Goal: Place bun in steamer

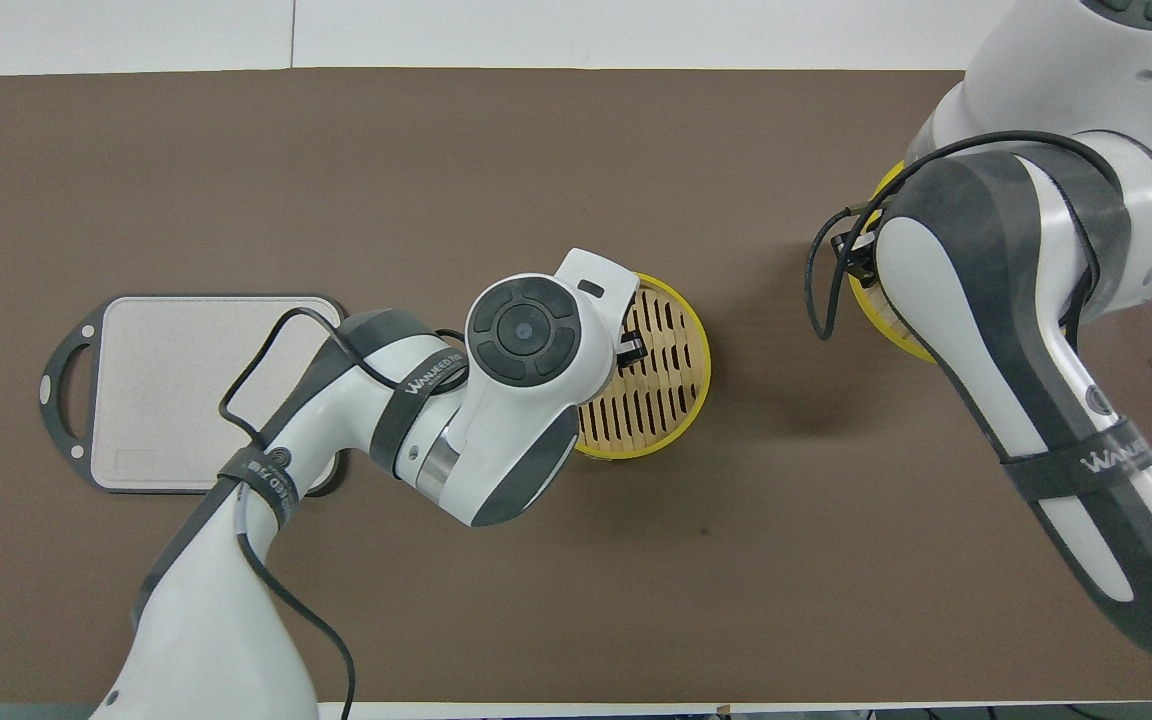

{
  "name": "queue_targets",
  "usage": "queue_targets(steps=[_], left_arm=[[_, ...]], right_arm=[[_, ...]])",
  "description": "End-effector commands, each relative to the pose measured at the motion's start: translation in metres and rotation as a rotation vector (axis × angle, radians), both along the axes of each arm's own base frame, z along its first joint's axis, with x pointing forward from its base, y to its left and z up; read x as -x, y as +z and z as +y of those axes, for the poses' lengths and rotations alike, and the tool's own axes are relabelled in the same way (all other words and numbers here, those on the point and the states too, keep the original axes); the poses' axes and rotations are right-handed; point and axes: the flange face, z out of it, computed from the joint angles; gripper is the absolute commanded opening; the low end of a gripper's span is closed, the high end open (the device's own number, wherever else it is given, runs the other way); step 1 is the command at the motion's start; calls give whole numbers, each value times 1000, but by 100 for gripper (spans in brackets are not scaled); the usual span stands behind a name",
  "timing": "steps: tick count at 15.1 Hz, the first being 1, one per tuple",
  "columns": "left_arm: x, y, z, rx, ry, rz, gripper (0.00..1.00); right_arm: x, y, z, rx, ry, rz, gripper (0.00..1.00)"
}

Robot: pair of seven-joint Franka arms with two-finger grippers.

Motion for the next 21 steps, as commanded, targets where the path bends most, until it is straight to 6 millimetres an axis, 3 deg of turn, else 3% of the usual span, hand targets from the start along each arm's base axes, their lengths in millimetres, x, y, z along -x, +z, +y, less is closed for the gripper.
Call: queue_targets(steps=[1, 4, 5, 6, 7, 9, 10, 13, 15, 18, 21], left_arm=[[-2, -31, -9, -22, -5, -23, 39], [2, -47, -11, -23, -19, -44, 41], [2, -48, -11, -26, -20, -40, 56], [2, -46, -11, -29, -21, -39, 83], [1, -45, -9, -33, -18, -38, 100], [-2, -34, -1, -41, -12, -31, 100], [-4, -20, 6, -43, -8, -33, 100], [-29, 45, 70, -63, 52, -19, 100], [-44, 81, 125, -89, 42, 8, 100], [-55, 120, 209, -118, -2, 41, 100], [-64, 149, 298, -128, -86, 59, 100]], right_arm=[[12, 3, -8, 0, 22, -15, 0], [18, -3, -7, 1, 19, -28, 0], [18, -4, -7, 2, 18, -28, 0], [19, -3, -5, 2, 21, -28, 0], [19, -3, -5, 2, 21, -28, 0], [19, -3, -4, 0, 22, -28, 0], [19, -3, -3, 0, 23, -28, 0], [18, 0, 4, -10, 5, -38, 0], [17, 5, 33, -20, -35, -94, 0], [31, 14, 121, -36, -64, -148, 0], [39, 4, 214, -52, -177, -172, 0]])
